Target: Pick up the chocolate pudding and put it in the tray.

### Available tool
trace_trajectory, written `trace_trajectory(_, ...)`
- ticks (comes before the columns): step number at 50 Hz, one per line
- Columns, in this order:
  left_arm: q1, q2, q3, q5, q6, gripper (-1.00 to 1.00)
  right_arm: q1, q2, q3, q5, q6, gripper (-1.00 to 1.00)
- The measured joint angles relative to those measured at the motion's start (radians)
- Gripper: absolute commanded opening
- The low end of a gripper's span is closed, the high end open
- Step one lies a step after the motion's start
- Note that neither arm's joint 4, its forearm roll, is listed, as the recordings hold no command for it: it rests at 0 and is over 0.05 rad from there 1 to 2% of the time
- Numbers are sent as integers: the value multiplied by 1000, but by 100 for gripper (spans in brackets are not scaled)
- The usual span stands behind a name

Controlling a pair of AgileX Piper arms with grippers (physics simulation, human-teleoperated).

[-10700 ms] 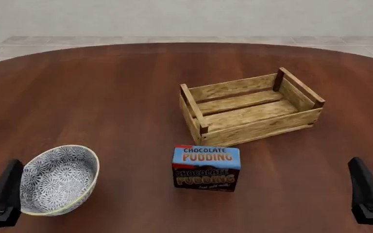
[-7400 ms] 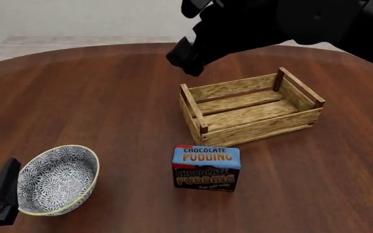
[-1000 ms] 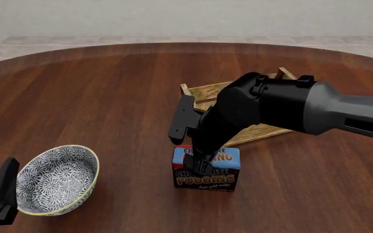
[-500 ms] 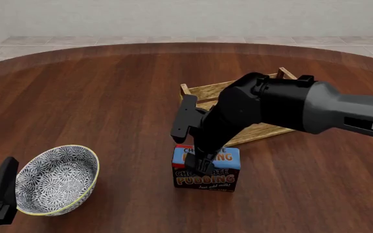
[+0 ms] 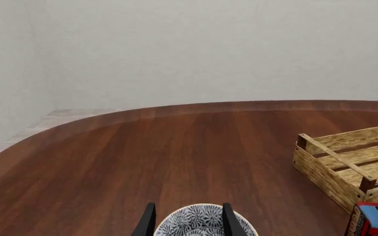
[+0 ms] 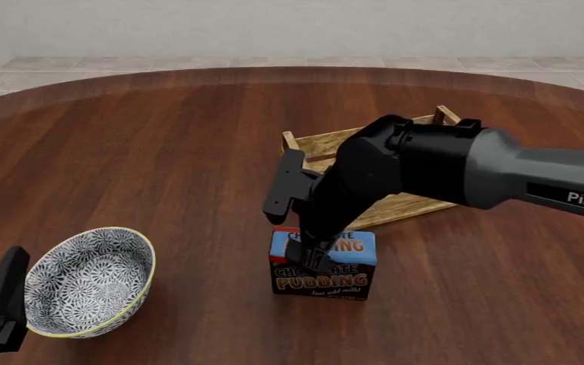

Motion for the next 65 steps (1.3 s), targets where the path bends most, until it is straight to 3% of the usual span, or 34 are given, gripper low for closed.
trace_trajectory(65,1,0,3,-2,-7,100,7,38,-5,-36,34,100)
